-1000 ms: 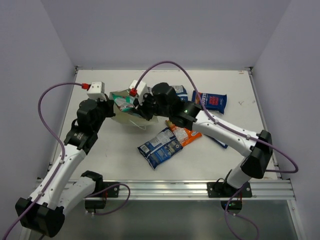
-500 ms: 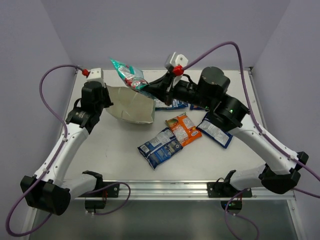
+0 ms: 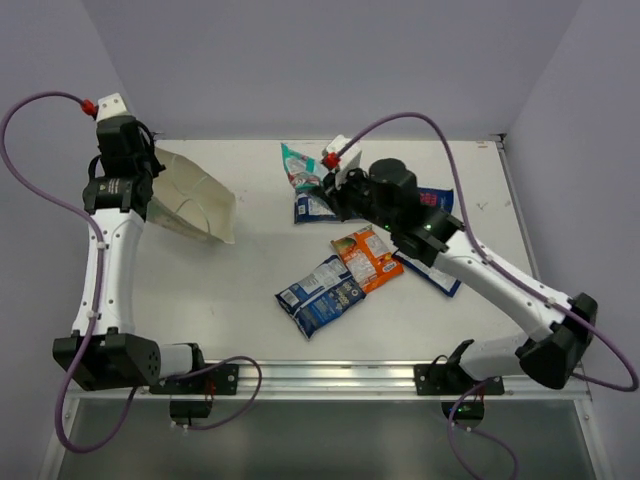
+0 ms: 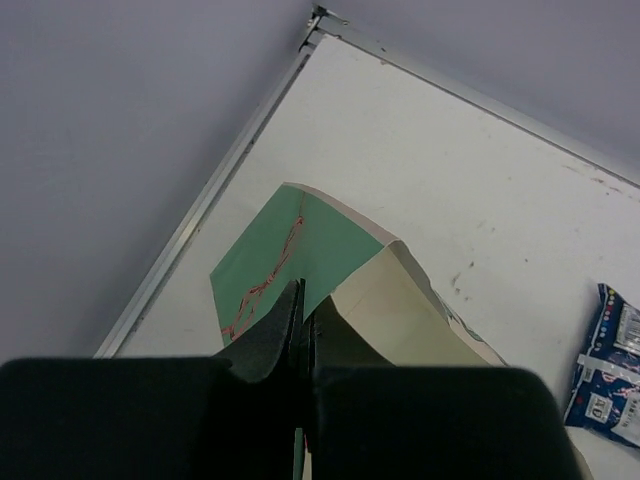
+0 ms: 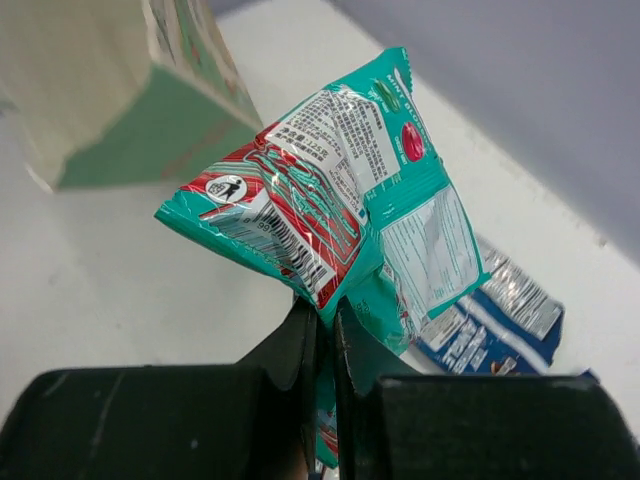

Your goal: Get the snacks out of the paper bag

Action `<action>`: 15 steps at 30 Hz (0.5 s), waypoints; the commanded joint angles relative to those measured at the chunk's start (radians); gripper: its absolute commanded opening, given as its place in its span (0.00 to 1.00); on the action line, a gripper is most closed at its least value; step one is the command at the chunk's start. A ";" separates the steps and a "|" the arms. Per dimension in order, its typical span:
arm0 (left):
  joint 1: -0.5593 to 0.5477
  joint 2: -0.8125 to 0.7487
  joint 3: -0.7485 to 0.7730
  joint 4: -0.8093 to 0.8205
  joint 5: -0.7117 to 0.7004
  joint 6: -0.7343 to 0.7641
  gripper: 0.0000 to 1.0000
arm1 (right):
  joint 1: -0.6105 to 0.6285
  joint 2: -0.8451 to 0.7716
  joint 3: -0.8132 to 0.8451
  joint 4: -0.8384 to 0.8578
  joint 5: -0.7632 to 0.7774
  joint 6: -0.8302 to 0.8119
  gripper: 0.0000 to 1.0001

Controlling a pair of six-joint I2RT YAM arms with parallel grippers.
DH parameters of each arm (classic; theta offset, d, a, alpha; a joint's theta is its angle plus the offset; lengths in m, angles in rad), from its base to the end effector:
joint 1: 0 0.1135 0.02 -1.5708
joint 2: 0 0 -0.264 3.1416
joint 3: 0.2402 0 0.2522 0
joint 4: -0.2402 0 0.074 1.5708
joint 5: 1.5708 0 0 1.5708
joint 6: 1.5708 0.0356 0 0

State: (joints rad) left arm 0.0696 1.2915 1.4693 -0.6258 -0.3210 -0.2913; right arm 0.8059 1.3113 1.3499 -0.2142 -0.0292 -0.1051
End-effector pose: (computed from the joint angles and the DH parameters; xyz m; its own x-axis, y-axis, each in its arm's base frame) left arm 0.2734 0.0303 0.4230 -0.3135 -0.2950 -0.9026 -0.4590 0.8792 -0.1279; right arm 0.2088 0.2190 0.4189 -0.0426 -0.1958 -0.9797 -0.7496 0.6545 -0.0982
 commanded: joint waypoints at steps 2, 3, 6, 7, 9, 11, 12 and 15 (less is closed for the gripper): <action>0.097 0.064 0.045 -0.006 0.105 -0.032 0.00 | 0.022 0.168 -0.092 0.119 0.086 0.002 0.00; 0.111 0.072 0.052 0.004 0.146 -0.051 0.00 | 0.047 0.205 -0.095 0.137 0.113 -0.001 0.00; 0.142 0.114 0.077 0.020 0.187 -0.069 0.00 | 0.096 0.355 -0.069 0.180 0.155 0.013 0.00; 0.151 0.124 0.086 0.020 0.194 -0.072 0.00 | 0.108 0.390 -0.060 0.193 0.155 0.019 0.00; 0.159 0.163 0.121 0.020 0.232 -0.081 0.00 | 0.124 0.468 -0.028 0.196 0.128 0.068 0.14; 0.162 0.199 0.141 0.026 0.247 -0.085 0.00 | 0.125 0.490 -0.006 0.161 0.083 0.105 0.37; 0.162 0.212 0.163 0.029 0.260 -0.089 0.00 | 0.130 0.490 -0.002 0.156 0.071 0.126 0.50; 0.167 0.273 0.212 0.037 0.283 -0.095 0.00 | 0.131 0.441 -0.009 0.130 0.057 0.113 0.80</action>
State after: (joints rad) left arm 0.2234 1.5311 1.5993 -0.6289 -0.1005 -0.3595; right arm 0.9440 1.8450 1.2671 -0.1482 0.0418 -0.0200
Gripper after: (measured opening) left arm 0.013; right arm 0.752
